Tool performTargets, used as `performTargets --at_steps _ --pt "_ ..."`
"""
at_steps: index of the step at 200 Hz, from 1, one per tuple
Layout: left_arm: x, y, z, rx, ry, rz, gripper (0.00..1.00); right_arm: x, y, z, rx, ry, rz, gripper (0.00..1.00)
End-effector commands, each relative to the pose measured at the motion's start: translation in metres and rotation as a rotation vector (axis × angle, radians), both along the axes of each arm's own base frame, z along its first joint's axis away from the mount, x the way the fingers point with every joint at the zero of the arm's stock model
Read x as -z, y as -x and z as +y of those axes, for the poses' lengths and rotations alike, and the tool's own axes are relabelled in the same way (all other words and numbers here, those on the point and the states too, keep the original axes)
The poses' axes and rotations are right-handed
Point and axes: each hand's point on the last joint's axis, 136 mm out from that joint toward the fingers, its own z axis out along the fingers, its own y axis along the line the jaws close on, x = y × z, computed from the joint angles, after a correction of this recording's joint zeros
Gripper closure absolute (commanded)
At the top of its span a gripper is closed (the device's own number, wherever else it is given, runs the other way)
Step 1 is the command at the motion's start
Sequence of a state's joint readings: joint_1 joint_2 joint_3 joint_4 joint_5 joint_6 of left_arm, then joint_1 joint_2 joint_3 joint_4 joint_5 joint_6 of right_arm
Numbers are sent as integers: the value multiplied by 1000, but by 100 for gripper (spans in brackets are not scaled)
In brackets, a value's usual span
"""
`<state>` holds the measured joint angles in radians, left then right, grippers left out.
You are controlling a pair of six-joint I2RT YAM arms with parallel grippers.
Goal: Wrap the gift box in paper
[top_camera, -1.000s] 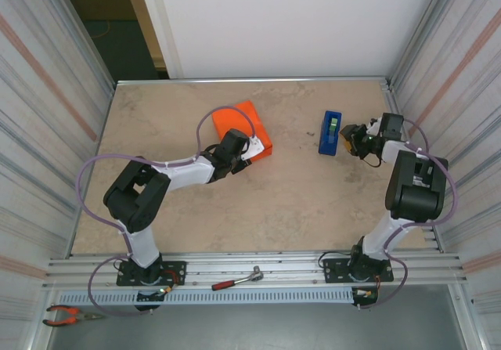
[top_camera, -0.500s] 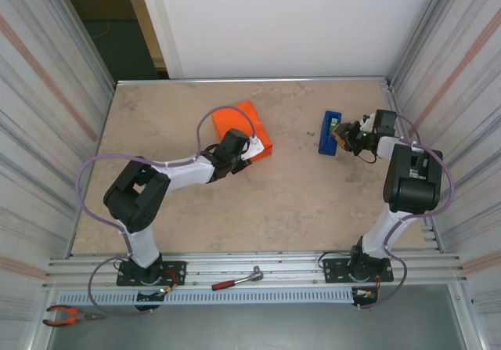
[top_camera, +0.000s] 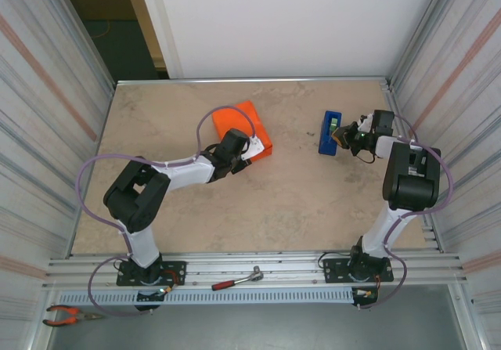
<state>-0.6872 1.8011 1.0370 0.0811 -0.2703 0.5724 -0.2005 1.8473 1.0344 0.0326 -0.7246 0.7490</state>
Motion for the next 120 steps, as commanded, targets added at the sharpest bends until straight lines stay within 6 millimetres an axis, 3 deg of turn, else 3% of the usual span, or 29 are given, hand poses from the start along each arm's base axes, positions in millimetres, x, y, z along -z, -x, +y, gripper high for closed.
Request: performTargets --at_steps 1,31,83,120 --pt "19 8 13 -22 -39 80 43 -2 -2 5 -30 -13 -11 100" --pt "20 8 13 -24 -42 80 43 -13 0 8 -23 -44 -37 100" --pt "20 9 14 -23 -45 82 43 -50 6 17 -26 -77 -122 100" --pt "20 8 13 -22 -43 80 43 -62 17 21 -26 -72 -134 100"
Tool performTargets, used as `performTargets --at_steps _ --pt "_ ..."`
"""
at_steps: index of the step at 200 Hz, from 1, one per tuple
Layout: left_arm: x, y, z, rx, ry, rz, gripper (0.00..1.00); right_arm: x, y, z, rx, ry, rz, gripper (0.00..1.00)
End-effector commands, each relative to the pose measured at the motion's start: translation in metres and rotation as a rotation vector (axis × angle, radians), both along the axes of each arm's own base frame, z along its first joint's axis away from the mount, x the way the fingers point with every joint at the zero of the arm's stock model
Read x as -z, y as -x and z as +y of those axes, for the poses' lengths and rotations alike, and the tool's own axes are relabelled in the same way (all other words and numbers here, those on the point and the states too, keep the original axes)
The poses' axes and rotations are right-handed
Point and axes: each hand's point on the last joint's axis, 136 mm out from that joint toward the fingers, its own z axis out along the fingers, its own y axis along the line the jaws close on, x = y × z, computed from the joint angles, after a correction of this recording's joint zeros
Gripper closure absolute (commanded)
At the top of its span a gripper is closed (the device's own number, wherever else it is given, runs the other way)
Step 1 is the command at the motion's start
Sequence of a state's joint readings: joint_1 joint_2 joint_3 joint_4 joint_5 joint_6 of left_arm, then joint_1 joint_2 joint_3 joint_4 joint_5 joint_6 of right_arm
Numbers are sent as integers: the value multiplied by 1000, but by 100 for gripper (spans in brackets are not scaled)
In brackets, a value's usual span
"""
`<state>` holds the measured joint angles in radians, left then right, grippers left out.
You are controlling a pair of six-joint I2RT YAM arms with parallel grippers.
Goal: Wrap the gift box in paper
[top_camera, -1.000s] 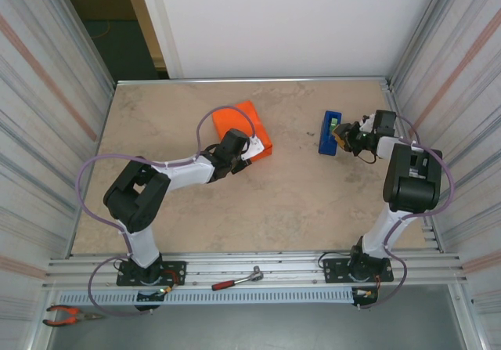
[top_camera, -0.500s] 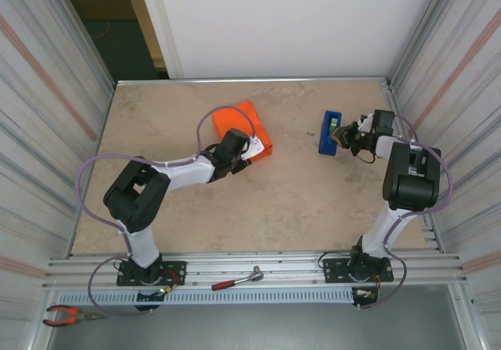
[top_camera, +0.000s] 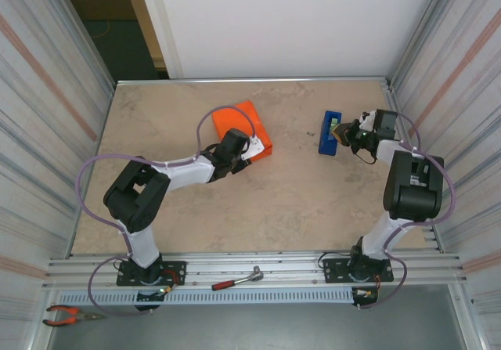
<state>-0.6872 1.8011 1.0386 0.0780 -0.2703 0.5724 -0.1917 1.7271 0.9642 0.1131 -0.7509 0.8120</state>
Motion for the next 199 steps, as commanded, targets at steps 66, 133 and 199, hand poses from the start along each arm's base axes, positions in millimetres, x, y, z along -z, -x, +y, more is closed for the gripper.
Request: performTargets --at_steps 66,133,199 --pt "20 8 14 -23 -43 80 43 -5 37 15 -4 -28 18 100" --pt "20 9 14 -21 -44 81 43 22 60 16 16 -24 69 100" --pt "20 9 14 -21 -48 81 43 42 65 15 26 -16 108 100"
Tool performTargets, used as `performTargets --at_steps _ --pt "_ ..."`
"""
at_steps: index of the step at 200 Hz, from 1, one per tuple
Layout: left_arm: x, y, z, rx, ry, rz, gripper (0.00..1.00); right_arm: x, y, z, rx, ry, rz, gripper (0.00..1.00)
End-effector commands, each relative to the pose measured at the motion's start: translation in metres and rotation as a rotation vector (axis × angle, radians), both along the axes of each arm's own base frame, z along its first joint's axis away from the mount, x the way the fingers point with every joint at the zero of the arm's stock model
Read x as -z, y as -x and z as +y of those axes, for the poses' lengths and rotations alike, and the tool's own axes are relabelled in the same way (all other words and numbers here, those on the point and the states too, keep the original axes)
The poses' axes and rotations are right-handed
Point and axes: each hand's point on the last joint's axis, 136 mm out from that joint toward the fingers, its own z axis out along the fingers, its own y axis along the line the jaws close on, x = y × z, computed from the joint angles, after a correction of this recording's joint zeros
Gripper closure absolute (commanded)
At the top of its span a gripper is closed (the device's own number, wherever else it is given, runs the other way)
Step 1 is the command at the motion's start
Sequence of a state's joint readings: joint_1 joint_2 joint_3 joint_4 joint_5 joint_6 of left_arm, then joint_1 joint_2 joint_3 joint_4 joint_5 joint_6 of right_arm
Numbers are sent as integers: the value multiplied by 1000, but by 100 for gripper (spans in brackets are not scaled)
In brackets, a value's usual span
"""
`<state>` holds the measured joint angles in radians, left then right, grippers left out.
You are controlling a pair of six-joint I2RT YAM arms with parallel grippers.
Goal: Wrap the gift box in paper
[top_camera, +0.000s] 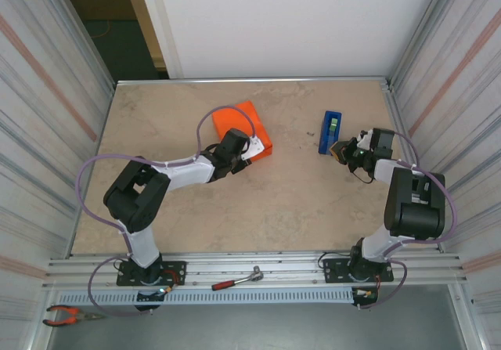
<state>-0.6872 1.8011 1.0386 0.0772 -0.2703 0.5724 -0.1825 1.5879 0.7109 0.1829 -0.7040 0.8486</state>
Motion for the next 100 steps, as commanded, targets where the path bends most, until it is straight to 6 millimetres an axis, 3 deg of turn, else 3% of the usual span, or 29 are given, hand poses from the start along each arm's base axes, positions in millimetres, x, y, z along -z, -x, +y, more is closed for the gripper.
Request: performTargets --at_steps 1,100 --pt "20 8 14 -21 -47 80 43 12 10 7 -17 -17 41 100" --pt "21 9 14 -18 -50 83 43 60 3 6 46 -83 126 100"
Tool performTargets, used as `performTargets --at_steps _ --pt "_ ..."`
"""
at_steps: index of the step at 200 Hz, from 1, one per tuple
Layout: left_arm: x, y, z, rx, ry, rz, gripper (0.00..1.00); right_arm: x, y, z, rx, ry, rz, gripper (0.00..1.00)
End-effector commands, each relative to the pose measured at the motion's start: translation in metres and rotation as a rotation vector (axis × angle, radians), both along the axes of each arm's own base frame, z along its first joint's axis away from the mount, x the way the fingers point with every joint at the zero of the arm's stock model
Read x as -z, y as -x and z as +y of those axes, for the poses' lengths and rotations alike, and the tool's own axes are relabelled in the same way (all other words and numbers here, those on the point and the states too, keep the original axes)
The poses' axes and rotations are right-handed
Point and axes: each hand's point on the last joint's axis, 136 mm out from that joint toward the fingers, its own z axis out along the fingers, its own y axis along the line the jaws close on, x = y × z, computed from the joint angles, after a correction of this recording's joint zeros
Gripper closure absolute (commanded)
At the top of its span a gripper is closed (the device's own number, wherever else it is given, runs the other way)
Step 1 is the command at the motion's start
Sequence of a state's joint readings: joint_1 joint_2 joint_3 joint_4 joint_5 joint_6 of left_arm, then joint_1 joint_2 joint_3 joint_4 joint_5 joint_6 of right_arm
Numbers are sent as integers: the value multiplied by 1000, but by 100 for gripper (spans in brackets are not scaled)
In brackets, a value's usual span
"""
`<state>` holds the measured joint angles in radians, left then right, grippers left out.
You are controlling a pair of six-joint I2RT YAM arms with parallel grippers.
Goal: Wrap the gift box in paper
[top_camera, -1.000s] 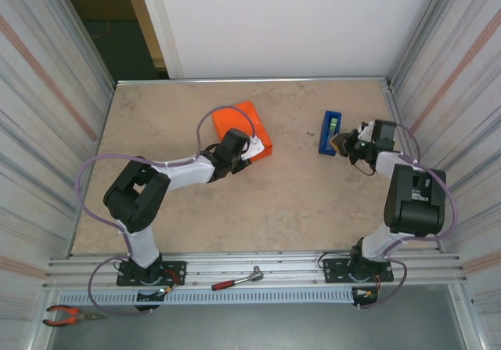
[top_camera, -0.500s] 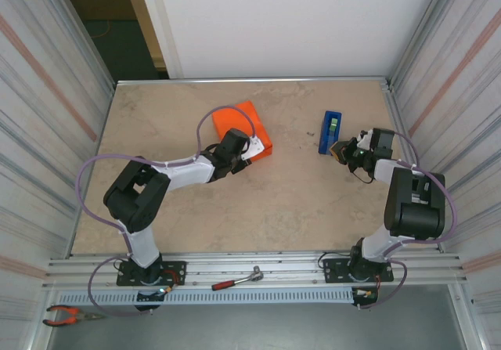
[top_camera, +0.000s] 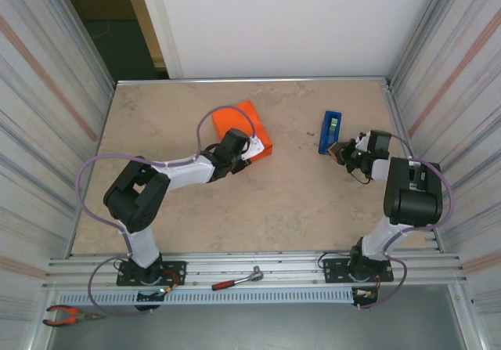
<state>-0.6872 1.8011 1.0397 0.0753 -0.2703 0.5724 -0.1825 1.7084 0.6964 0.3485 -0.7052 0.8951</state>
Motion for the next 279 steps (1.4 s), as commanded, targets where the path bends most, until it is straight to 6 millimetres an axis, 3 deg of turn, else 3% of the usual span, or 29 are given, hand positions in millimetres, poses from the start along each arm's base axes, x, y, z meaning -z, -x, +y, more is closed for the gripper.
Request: performTargets --at_steps 1,51,97,142,187,279 --pt "21 9 14 -19 -50 81 43 37 17 8 22 -60 130 100" --pt "21 9 14 -17 -48 83 43 46 14 15 49 -139 129 100" --pt "21 10 14 -15 -48 83 43 16 17 34 -66 -89 45 100" --pt "21 10 15 -15 -48 81 44 -20 24 89 -286 8 -97 100" --pt "20 10 16 -13 -49 80 44 -33 36 150 -483 -9 -261 100" --pt "19 10 18 -20 -44 80 44 -34 41 213 -602 -105 -464 100"
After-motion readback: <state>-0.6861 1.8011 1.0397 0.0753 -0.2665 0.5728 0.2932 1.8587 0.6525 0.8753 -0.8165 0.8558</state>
